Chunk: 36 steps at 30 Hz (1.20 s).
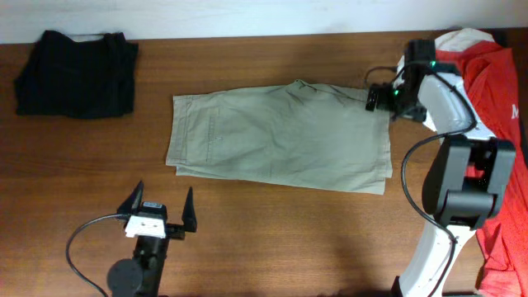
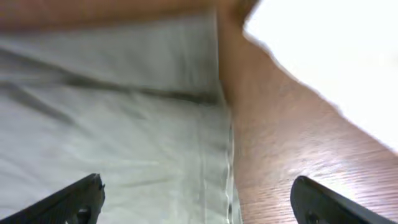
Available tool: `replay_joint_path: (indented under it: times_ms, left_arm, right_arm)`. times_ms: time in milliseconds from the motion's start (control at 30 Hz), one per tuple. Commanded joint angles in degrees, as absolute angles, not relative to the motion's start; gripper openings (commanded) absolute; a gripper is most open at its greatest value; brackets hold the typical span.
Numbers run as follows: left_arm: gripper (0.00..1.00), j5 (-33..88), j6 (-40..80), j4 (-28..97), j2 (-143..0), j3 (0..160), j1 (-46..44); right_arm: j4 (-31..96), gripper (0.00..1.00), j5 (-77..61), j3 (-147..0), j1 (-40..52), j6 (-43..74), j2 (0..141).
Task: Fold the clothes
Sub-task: 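Release the trousers and raise the right gripper to the right, then reach the left gripper to the left end of the trousers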
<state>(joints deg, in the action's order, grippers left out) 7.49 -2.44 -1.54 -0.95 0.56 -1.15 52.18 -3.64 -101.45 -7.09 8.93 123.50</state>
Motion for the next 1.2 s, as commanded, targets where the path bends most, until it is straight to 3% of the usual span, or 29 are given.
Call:
replay_joint_path:
  times_ms: [0,133,200,333,433,600,733,1033,1167]
  left_arm:
    - [0.99,13.19,-1.93,-5.39,-0.99,2.68,-0.95]
    - [0.99,14.06,-1.15,0.58,-13.78,16.32,-0.95]
    - [0.99,16.86,-3.6,6.59,-27.0,27.99,-0.95]
    - [0.99,18.5,-7.42,32.8,-59.4,61.08,-0.95]
    - [0.99,17.63,-7.38,39.05,-77.21,75.44,-0.67]
    - [0.99,27.07,-4.6,38.63,-98.98,78.81,7.05]
    - [0.99,27.9,-6.13,38.17,-108.62,78.81,9.08]
    - [0.99,28.64,-7.88,39.51,-119.11,78.81,8.58]
    - [0.99,34.41,-8.08,39.7,-123.98,78.78,7.25]
  right_arm:
    - [58.22,0.99,-2.31,-114.58,-7.53,9.98,123.13]
    - [59.18,0.99,-2.31,-121.8,-7.57,9.96,123.13]
    - [59.18,0.99,-2.31,-121.75,-7.57,9.96,123.15]
    - [59.18,0.99,-2.31,-121.73,-7.57,9.96,123.15]
    - [59.18,0.99,-2.31,-121.73,-7.57,9.96,123.15]
    - [59.18,0.99,-2.31,-121.73,-7.57,9.96,123.15]
    - [59.18,0.99,-2.31,-121.73,-7.57,9.96,123.15]
    - [59.18,0.99,-2.31,-121.73,-7.57,9.96,123.15]
    - [59.18,0.99,-2.31,-121.73,-7.57,9.96,123.15]
